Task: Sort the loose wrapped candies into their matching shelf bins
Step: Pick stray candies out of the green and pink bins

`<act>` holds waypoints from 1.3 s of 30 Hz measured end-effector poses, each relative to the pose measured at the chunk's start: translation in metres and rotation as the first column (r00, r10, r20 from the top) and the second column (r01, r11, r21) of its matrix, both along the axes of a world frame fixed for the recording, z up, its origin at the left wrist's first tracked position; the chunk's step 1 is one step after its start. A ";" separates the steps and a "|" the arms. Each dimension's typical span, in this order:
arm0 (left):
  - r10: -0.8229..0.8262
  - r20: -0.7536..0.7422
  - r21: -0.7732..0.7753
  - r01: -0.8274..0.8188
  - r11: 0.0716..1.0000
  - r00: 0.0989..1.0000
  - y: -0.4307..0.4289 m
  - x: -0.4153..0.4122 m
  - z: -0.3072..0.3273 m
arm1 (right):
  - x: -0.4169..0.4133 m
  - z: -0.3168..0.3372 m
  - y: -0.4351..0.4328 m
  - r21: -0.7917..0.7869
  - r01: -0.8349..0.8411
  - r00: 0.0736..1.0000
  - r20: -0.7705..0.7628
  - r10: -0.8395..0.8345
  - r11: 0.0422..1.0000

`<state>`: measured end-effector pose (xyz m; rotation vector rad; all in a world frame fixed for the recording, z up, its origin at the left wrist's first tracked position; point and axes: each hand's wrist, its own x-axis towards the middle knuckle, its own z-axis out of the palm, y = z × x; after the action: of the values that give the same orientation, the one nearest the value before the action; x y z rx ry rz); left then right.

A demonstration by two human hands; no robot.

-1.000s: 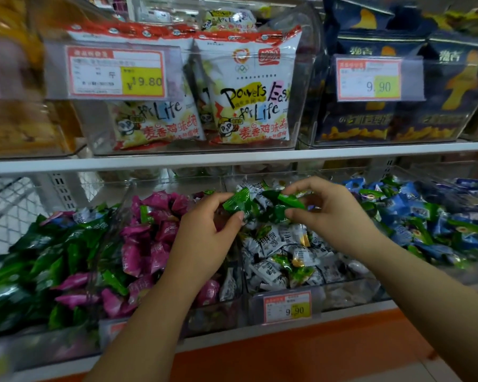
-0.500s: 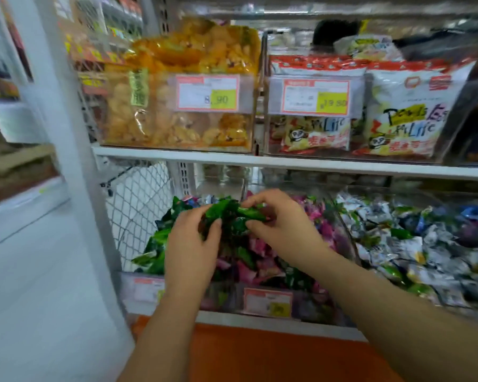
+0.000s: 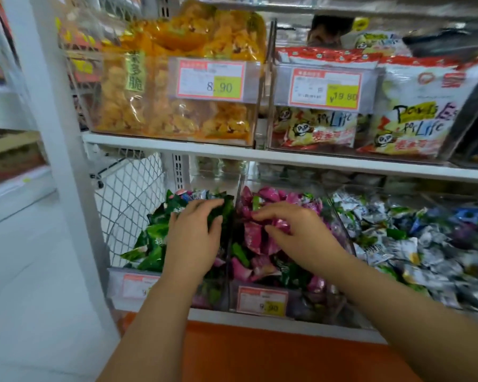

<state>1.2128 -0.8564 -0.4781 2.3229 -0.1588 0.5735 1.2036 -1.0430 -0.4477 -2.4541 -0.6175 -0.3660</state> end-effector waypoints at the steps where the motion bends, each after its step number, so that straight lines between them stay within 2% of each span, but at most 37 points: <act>1: -0.030 0.013 -0.015 0.030 0.999 0.999 -0.010 -0.002 0.003 | -0.005 0.001 -0.013 -0.004 0.020 1.000 0.004 -0.020 1.000; 5: -0.152 0.042 -0.023 0.153 0.988 0.987 -0.057 -0.005 0.011 | -0.018 0.005 -0.068 -0.035 0.145 0.989 0.012 -0.144 0.989; 9: -0.240 0.004 -0.021 0.240 0.970 0.971 -0.107 -0.002 0.014 | -0.025 0.002 -0.127 -0.041 0.286 0.958 0.025 -0.285 0.957; 13: -0.338 -0.044 -0.017 0.338 0.941 0.940 -0.148 0.000 0.012 | -0.024 -0.004 -0.182 -0.039 0.455 0.890 0.036 -0.454 0.890; 16: -0.374 -0.075 0.009 0.376 0.927 0.924 -0.168 0.001 0.008 | -0.013 -0.009 -0.213 -0.049 0.555 0.829 -0.055 -0.557 0.830; 21: -0.369 -0.105 0.042 0.374 0.926 0.924 -0.180 0.008 0.003 | 0.010 -0.016 -0.230 -0.223 0.538 0.781 -0.232 -0.580 0.813; 24: -0.372 -0.103 0.041 0.378 0.925 0.922 -0.178 0.010 0.002 | 0.020 -0.019 -0.228 -0.222 0.531 0.775 -0.262 -0.575 0.817; 27: -0.391 -0.080 0.025 0.394 0.919 0.917 -0.174 0.011 0.001 | 0.020 -0.022 -0.228 -0.085 0.632 0.757 -0.146 -0.637 0.770; 30: -0.404 -0.067 0.005 0.405 0.914 0.912 -0.172 0.010 0.002 | 0.010 -0.016 -0.223 0.207 0.686 0.707 0.037 -0.706 0.698; 31: -0.410 -0.054 -0.010 0.410 0.912 0.911 -0.172 0.010 0.002 | 0.005 -0.011 -0.219 0.306 0.650 0.721 0.039 -0.692 0.695; 33: -0.438 -0.027 -0.069 0.436 0.897 0.898 -0.171 0.007 0.004 | -0.005 -0.002 -0.204 0.436 0.542 0.808 -0.034 -0.589 0.718; 36: -0.502 -0.018 -0.176 0.491 0.853 0.865 -0.169 -0.002 0.009 | -0.019 0.005 -0.169 0.508 0.374 0.926 -0.161 -0.341 0.776; 39: -0.513 -0.021 -0.236 0.495 0.836 0.858 -0.159 -0.011 0.012 | -0.023 0.006 -0.134 0.585 0.267 0.960 -0.227 -0.162 0.766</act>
<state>1.2022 -1.0151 -0.4663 1.9659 -0.6176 0.2091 1.1811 -1.1773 -0.4417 -1.8899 -0.1019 -0.3772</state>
